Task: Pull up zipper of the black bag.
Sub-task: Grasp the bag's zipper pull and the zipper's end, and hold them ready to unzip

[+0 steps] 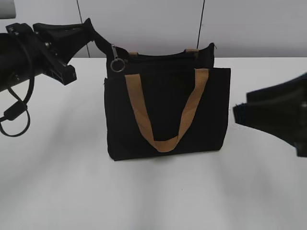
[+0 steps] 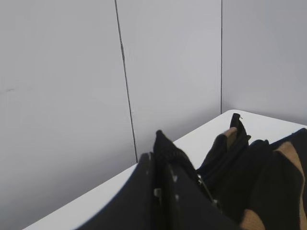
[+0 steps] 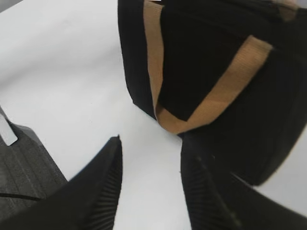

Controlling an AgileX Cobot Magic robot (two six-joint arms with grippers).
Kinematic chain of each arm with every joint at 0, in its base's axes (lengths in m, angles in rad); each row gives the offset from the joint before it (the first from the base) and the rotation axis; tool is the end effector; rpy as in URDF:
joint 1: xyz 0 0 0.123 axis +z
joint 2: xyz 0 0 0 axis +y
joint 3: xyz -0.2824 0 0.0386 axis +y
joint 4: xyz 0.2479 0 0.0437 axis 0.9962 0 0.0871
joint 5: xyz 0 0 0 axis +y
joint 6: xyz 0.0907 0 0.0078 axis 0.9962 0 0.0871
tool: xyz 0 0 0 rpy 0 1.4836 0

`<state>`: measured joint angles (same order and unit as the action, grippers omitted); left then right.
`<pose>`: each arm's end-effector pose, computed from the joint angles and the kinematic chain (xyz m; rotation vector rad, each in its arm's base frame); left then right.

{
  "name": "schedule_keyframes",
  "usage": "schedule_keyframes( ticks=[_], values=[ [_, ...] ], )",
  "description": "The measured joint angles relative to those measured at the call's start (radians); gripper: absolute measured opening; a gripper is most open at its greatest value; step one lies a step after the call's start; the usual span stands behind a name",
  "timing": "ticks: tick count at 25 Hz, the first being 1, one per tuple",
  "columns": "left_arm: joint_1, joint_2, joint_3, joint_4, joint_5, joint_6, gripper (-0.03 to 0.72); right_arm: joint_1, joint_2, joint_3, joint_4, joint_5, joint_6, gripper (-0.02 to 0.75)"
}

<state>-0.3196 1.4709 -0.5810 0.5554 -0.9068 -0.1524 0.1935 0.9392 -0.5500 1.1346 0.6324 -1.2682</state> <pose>0.2569 -0.1248 0.2446 0.7296 1.3833 -0.4148 0.1610 0.0813 0.2765 -0.7469 1.9898 0.5948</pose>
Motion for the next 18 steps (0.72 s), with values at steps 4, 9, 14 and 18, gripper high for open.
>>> schedule_keyframes(
  ticks=[4,9,14,18],
  values=[
    [-0.001,0.0,-0.001,0.0,0.0,0.0,0.004,0.071,0.191,-0.107,0.134,-0.019,-0.195,0.32],
    [-0.001,0.0,-0.001,0.0,0.0,-0.009,0.004,0.156,0.407,-0.287,0.171,-0.034,-0.281,0.32],
    [-0.001,0.0,-0.001,0.0,-0.004,-0.011,0.004,0.224,0.581,-0.448,0.174,-0.034,-0.306,0.32],
    [-0.001,0.0,-0.001,0.0,-0.007,-0.012,0.004,0.263,0.686,-0.549,0.174,-0.034,-0.315,0.32]
  ],
)
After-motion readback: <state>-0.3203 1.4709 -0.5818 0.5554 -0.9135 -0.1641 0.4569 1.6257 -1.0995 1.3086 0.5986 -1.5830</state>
